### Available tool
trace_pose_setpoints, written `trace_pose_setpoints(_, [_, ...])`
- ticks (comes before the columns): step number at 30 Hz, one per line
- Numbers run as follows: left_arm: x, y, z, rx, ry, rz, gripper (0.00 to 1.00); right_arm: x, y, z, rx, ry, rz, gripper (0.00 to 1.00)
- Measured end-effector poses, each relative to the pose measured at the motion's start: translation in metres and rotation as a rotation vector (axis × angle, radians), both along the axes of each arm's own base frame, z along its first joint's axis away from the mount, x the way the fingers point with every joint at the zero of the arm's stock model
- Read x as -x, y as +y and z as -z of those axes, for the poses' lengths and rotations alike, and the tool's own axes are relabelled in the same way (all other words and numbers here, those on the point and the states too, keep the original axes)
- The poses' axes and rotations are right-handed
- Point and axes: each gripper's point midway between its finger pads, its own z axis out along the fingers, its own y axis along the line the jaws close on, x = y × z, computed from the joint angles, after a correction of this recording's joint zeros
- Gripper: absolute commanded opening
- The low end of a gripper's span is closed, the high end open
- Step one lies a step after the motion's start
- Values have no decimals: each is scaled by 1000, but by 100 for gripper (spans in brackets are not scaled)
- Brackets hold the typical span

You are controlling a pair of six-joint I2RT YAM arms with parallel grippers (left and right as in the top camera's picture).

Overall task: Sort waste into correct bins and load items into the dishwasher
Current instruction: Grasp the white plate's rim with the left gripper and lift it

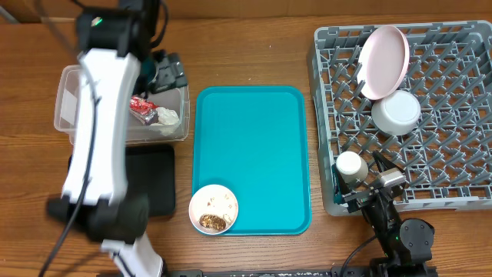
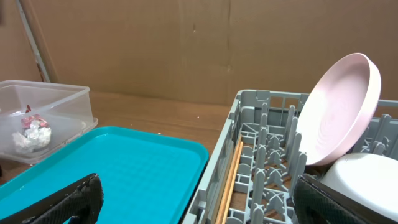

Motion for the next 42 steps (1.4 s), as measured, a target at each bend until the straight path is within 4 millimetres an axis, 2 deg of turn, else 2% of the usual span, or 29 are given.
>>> trace_pose_setpoints(2, [25,3,-14,0,-25,1,100,0,0,0,-1,1,0,100])
trace_pose_setpoints(4, [54,7,-18,3,-23,-8,100,0,0,0,0,0,0,100])
trace_pose_setpoints(6, [80,9,-9,10,10,-27,100,0,0,0,0,0,0,100])
trace_pose_setpoints(9, [105,3,20,40,99,-37,100,0,0,0,0,1,-1,100])
trace_pose_setpoints(13, [109,-27,65,62,186,38,100,0,0,0,0,0,0,100])
trace_pose_setpoints(18, [119,-82,107,65,204,189,100,0,0,0,0,0,0,100])
trace_pose_setpoints(19, [122,-90,114,69,208,205,95,0,0,0,0,0,0,100])
trace_pose_setpoints(21, [131,-108,132,94,224,232,77,0,0,0,0,-1,0,100])
trace_pose_setpoints(22, [135,-113,140,104,235,241,75,0,0,0,0,0,0,100])
trace_pose_setpoints(26, [150,-128,168,112,256,268,67,0,0,0,0,0,0,100])
trace_pose_setpoints(33, [171,-155,202,60,231,395,68,0,0,0,0,0,0,100])
trace_pose_setpoints(37, [175,-165,215,17,226,433,54,0,0,0,0,0,0,100])
trace_pose_setpoints(42, [176,-163,237,-47,275,436,33,0,0,0,0,0,0,100])
